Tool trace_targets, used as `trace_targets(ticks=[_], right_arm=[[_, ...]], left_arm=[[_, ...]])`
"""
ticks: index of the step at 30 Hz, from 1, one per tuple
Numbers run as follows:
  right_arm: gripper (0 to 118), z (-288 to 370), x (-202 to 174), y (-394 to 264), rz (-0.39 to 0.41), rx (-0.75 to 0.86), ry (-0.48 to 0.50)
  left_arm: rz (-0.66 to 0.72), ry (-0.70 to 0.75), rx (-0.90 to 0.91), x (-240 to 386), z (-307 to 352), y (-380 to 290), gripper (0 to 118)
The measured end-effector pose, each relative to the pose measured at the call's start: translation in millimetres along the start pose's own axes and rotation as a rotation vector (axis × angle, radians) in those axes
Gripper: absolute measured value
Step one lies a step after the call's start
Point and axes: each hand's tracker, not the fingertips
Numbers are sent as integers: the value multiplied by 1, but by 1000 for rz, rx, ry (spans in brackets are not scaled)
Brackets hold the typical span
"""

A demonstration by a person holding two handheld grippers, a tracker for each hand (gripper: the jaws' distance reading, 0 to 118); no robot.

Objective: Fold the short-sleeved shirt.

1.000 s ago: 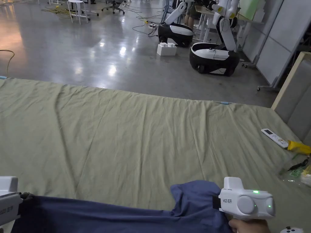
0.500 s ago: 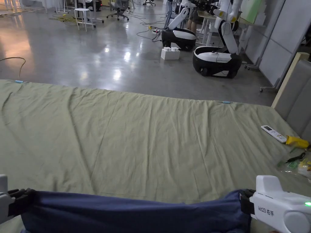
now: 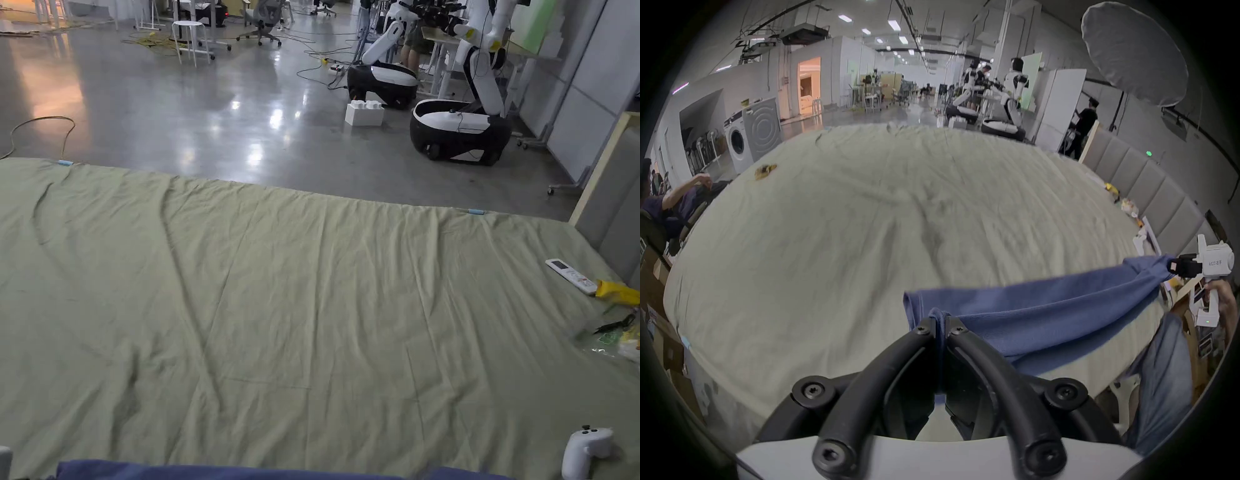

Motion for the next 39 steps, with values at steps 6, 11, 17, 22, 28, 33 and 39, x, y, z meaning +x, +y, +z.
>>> trace_targets(ticks=[6,11,17,22,28,33,39], right_arm=[[1,-37,-6,-22,13,-65,-26],[2,-47,-13,-29,-2,-75,-28],[73,-7,-29,-16,-24,57,-113],[77,37,-47,21,-79,309,-179],[79,70,-76,66,-108,664,-199],[78,85,-109,93,-89,875,-216],[17,78,-130,104,-112,887,-167]], left_arm=[[-10,40,-119,15,-23,-20,5],[10,59,-108,19,-29,-21,7],[7,104,-14,25,-10,-1,63],[-21,100,185,54,18,37,63],[-44,146,471,102,46,80,62],[-44,157,685,134,61,95,61],[-55,190,776,150,64,98,14]])
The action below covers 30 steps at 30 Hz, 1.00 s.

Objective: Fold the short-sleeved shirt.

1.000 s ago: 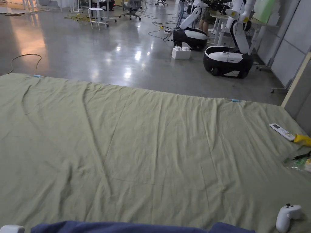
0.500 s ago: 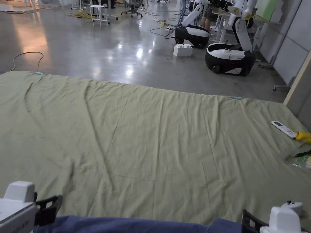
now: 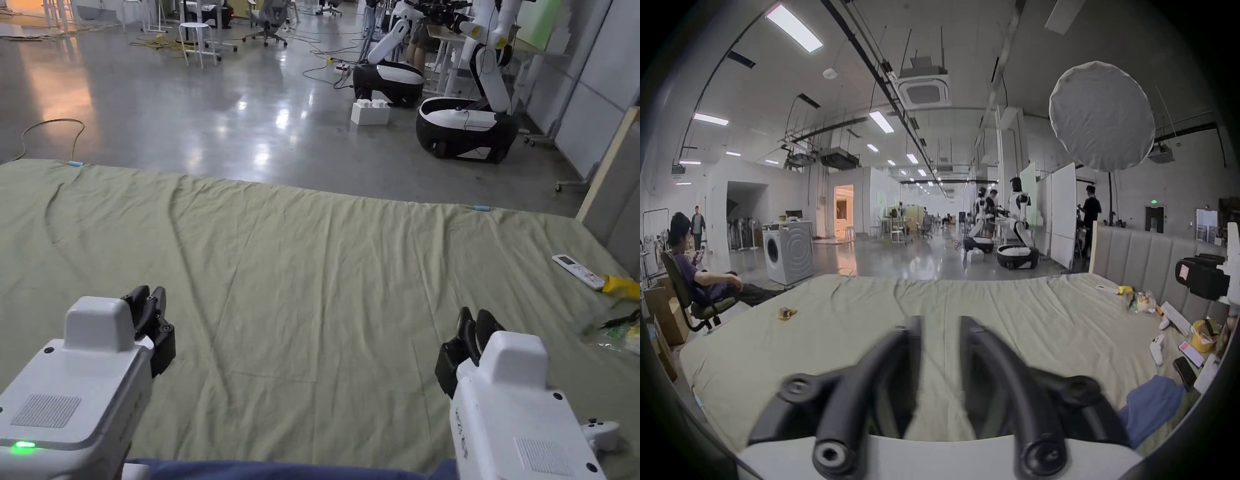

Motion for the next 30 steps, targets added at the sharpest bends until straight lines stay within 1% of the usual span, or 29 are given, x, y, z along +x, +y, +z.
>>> trace_targets(ticks=[2,3,6,8,12,14,17,19,21,25,27,28,29,30], right_arm=[[5,2,-5,-1,3,19,-7],[1,3,-6,-1,2,32,-10],[0,8,-11,-1,32,56,-7],[0,7,-11,-2,24,55,17],[0,6,-10,-3,14,56,27],[0,5,-9,-4,14,48,32],[0,4,-8,-5,28,34,45],[0,3,-7,-9,42,23,52],[0,3,-7,-13,66,7,54],[0,3,-6,-23,75,-25,69],[0,2,-6,-27,81,-49,79],[0,1,-6,-29,83,-56,83],[0,2,-6,-30,83,-65,85],[0,1,-6,-31,86,-71,86]], left_arm=[[4,2,21,0,1,-1,10],[3,-3,28,-1,0,-2,4],[1,-18,31,-4,2,-2,1],[16,14,48,-1,4,1,1],[28,14,26,-13,1,-2,1],[24,-15,-40,-25,-2,-7,1],[152,-82,-163,-51,-5,-14,1],[158,-62,-244,-66,-9,-25,1],[153,-80,-359,-87,-12,-41,1],[231,-170,-577,-120,-12,-73,1],[234,-187,-658,-135,-11,-91,2],[231,-196,-681,-141,-11,-99,4],[229,-186,-713,-146,-12,-107,14],[256,-199,-762,-154,-14,-116,26]])
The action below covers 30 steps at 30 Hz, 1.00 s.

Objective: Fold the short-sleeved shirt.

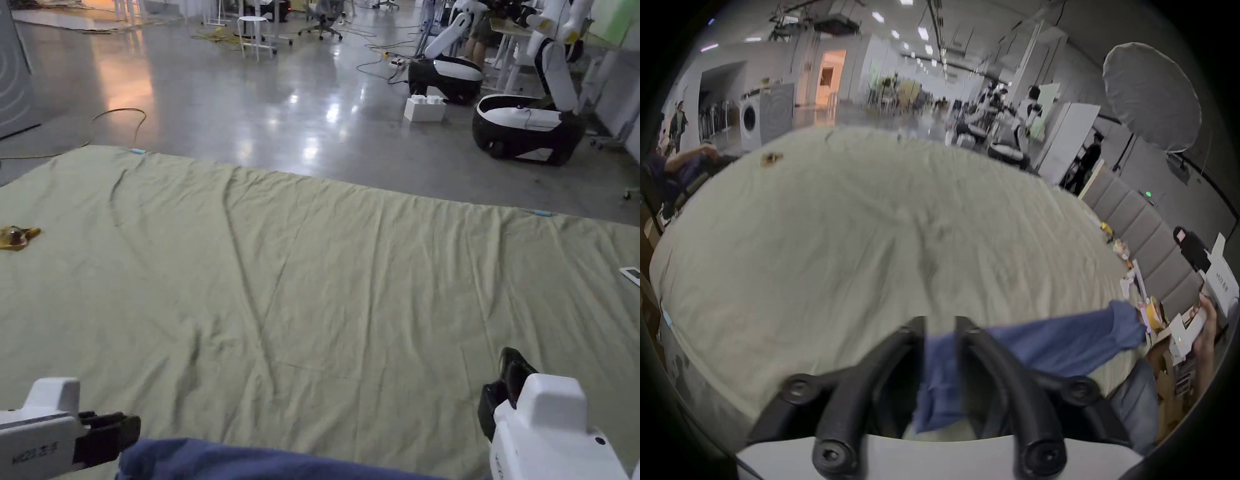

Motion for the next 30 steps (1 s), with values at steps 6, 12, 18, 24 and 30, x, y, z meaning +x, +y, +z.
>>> trace_targets(ticks=[6,12,18,24,30], right_arm=[[0,-1,-2,-8,7,-39,10],[0,0,-3,-13,19,-69,11],[0,0,-8,-18,3,-101,19],[0,0,-14,-18,4,-107,30],[0,-1,-14,-18,11,-108,34]], left_arm=[[157,-148,-79,-46,-28,-11,67],[291,-266,-162,-91,-72,-24,73],[521,-474,-123,-92,-72,-29,72],[507,-518,-138,-53,-64,-27,67],[499,-449,-163,-55,-68,-20,14]])
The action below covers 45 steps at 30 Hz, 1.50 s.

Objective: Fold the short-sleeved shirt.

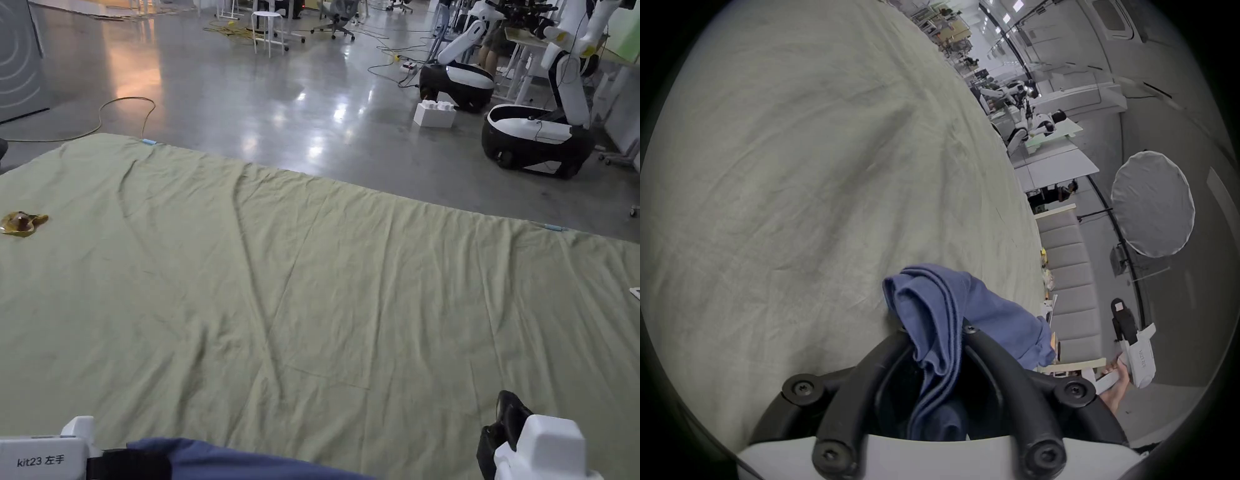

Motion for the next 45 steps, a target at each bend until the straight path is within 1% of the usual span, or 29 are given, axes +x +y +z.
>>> trace_targets(ticks=[1,2,3,6,9,10,13,14,16,18,19,20,23,25,26,28,33,35,41,45], right_arm=[[0,0,1,1,0,1,1],[0,0,1,1,2,3,1],[0,0,2,1,6,6,0],[0,-1,4,3,6,10,-2],[0,-2,5,5,19,10,-19],[0,-3,6,5,17,11,-18],[0,-3,8,5,10,7,-14],[0,-3,9,5,14,8,-15],[0,-3,11,4,16,12,-14],[0,-3,11,4,13,11,-13],[0,-4,12,4,11,11,-12],[0,-4,12,4,10,11,-11],[0,-4,12,3,4,11,-8],[0,-5,12,0,0,7,-4],[0,-5,12,-1,-3,6,-3],[0,-6,13,-2,-10,2,2],[0,-4,15,-3,-21,4,9],[0,-3,17,-4,-20,5,8],[0,-1,24,-10,-37,-9,0],[0,2,31,-13,-43,-16,-14]], left_arm=[[-2,2,0,4,2,-1,12],[-21,4,7,-17,2,14,11],[-51,17,16,-16,6,17,11],[-53,14,23,-12,13,28,10],[-82,50,40,2,26,43,10],[-89,52,43,9,29,39,10],[-110,58,63,19,49,55,10],[-116,75,73,30,55,52,10],[-136,111,82,34,69,62,10],[-154,184,88,43,83,63,10],[-136,213,86,43,88,65,10],[-144,268,86,46,94,66,10],[-205,384,79,50,98,65,10],[-208,374,73,56,95,61,10],[-209,378,74,76,88,46,10],[-206,367,68,87,82,39,10],[-160,185,37,124,61,13,10],[-178,153,25,135,47,8,10],[-200,162,-45,158,-15,-12,10],[-217,243,-118,163,-71,-25,10]])
